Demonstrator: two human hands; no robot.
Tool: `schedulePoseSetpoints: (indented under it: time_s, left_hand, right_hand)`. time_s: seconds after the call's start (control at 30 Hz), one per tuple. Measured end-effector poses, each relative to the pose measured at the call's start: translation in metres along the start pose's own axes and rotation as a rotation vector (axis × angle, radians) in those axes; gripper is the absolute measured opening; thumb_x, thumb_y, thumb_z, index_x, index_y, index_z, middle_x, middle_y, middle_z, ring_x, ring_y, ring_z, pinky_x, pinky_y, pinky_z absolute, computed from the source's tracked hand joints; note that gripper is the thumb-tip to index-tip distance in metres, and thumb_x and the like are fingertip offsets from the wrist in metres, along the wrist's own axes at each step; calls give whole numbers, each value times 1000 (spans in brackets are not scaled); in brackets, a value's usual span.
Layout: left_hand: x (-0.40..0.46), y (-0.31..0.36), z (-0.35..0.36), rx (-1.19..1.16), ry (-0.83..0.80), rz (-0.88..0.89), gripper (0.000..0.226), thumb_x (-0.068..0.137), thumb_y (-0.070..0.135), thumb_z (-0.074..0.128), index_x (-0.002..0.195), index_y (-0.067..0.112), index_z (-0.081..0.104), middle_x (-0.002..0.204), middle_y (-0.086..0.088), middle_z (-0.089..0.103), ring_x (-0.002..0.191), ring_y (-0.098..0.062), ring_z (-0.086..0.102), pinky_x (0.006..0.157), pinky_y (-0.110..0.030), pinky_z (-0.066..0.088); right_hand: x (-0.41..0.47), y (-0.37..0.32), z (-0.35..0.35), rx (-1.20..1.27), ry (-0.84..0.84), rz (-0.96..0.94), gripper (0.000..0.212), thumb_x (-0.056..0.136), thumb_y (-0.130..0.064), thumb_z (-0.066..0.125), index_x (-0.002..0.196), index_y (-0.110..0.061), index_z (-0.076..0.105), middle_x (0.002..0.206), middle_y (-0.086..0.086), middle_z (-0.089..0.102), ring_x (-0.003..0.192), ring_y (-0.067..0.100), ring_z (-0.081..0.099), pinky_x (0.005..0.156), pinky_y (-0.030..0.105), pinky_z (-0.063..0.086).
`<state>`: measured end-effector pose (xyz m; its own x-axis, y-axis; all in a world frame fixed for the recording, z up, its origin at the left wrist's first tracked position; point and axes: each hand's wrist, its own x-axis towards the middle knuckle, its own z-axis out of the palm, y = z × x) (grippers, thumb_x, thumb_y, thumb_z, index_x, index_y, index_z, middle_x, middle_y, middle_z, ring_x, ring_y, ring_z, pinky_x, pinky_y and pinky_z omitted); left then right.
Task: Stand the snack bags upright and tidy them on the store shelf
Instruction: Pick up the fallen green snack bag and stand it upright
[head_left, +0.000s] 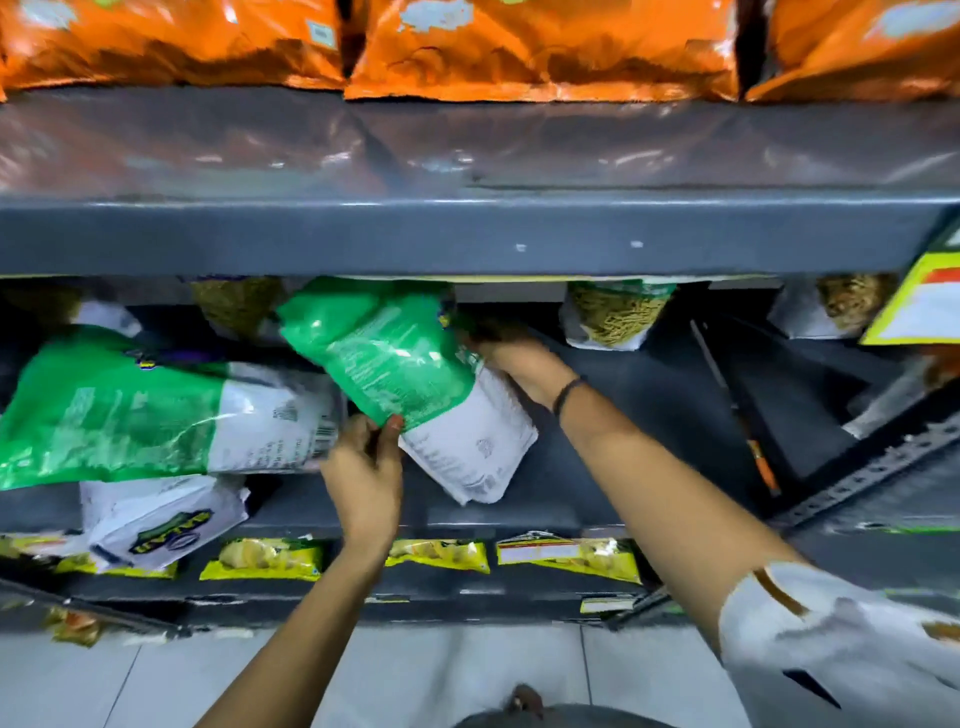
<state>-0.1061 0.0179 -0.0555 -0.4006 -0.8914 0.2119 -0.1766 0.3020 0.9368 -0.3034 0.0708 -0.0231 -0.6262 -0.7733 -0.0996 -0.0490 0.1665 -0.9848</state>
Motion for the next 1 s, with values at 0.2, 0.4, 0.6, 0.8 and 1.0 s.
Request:
schedulePoseSetpoints:
  time_s: [0.2,0.4,0.6,0.8,1.0]
  left_hand:
    - [-4,52,62,-16,-217,228,30,85,28,57,68,5,47,63,-29,54,62,-15,41,55,-46,41]
    - [-12,73,135,-66,-351,279,24,84,26,59,65,24,43,50,-9,41,56,-9,35,50,-32,39]
    - [-25,51,163,-205,-459,198,25,84,46,46,68,27,42,63,-8,48,63,-9,42,60,-35,41]
    - [-5,56,184,-489,-674,-350,79,85,69,9,142,19,33,151,0,33,138,-17,34,119,-39,20]
    - [-40,54,195,-455,-757,-430,51,95,54,15,109,31,58,127,6,58,114,-12,54,97,-27,44]
  right_hand:
    - [-81,16,-107,184,366,-90,13,83,-10,62,94,-17,57,94,7,61,89,14,58,80,32,46]
    - [-124,21,-166,177,653,-93,26,76,-29,65,78,-9,48,82,23,50,84,18,44,73,33,37]
    - [-136,41,-164,142,746,-74,28,79,-30,63,100,-14,57,103,11,65,95,13,56,84,30,45]
    - [-163,64,-105,425,1143,34,41,93,-11,50,132,-4,41,142,17,44,119,13,44,89,3,38]
    - [-158,77,-64,381,922,158,48,95,-26,48,139,-14,35,144,10,38,124,16,47,111,33,36]
